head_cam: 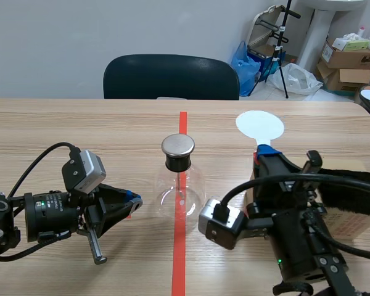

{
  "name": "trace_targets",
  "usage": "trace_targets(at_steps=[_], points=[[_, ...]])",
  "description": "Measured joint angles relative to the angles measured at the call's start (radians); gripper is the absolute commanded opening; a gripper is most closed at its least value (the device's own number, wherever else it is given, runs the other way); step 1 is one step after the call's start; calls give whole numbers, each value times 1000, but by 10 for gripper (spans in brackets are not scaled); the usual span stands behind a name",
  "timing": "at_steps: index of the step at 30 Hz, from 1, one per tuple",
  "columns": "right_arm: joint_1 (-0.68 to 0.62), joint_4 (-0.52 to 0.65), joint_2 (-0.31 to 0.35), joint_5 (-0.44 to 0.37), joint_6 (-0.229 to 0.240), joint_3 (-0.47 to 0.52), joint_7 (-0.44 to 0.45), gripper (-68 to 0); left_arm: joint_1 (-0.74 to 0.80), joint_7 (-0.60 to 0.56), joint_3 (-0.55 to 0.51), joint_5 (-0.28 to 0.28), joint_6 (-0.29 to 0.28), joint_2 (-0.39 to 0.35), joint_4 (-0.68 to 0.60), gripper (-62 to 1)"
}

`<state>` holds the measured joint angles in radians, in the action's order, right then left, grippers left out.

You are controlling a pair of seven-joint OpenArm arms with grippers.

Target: Do the electroscope experiment

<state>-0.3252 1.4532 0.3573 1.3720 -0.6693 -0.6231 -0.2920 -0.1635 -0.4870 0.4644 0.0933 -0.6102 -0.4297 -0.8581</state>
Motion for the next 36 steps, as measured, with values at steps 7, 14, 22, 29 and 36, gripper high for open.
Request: trace_targets(at_steps=[7,14,22,29,36], points=[[0,0,0,1,0,0,202,-665,0,0,0,0,0,0,0,-568],[0,0,0,1,0,0,361,-665,0,0,0,0,0,0,0,-568],[0,0,0,5,0,0,429,-665,0,0,0,0,0,0,0,-568],[0,0,0,5,0,0,426,-665,0,0,0,0,0,0,0,-568],[0,0,0,5,0,0,426,-665,0,0,0,0,0,0,0,-568]])
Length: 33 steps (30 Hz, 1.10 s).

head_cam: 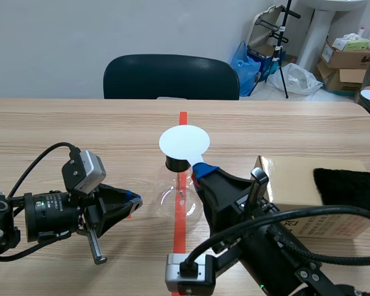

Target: Do the electroscope experiment

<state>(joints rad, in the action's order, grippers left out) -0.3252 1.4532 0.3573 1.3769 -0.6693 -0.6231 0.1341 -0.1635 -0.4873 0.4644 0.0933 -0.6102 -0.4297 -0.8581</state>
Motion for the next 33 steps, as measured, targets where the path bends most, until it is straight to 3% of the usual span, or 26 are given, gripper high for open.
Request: trace_targets(at_steps=[22,28,33], points=[[0,0,0,0,0,0,-5,-665,0,0,0,0,0,0,0,-568],[0,0,0,0,0,0,-83,-665,0,0,0,0,0,0,0,-568],[0,0,0,-1,0,0,-206,-665,0,0,0,0,0,0,0,-568]])
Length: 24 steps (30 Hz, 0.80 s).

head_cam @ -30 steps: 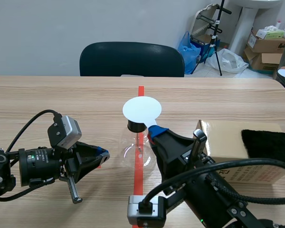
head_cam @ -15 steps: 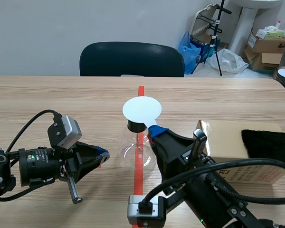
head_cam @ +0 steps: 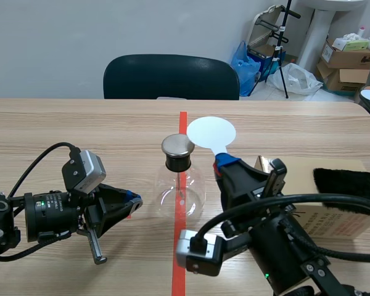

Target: Do the electroscope experiment

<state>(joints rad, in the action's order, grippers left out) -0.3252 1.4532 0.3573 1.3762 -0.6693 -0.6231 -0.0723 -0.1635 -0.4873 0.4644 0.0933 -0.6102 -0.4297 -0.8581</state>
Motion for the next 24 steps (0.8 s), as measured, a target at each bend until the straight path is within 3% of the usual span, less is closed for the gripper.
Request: trace_targets(at_steps=[11,16,24], points=[[0,0,0,-1,0,0,-264,-665,0,0,0,0,0,0,0,-568],[0,0,0,-2,0,0,-320,-665,0,0,0,0,0,0,0,-568],[0,0,0,-4,0,0,-326,-665,0,0,0,0,0,0,0,-568]])
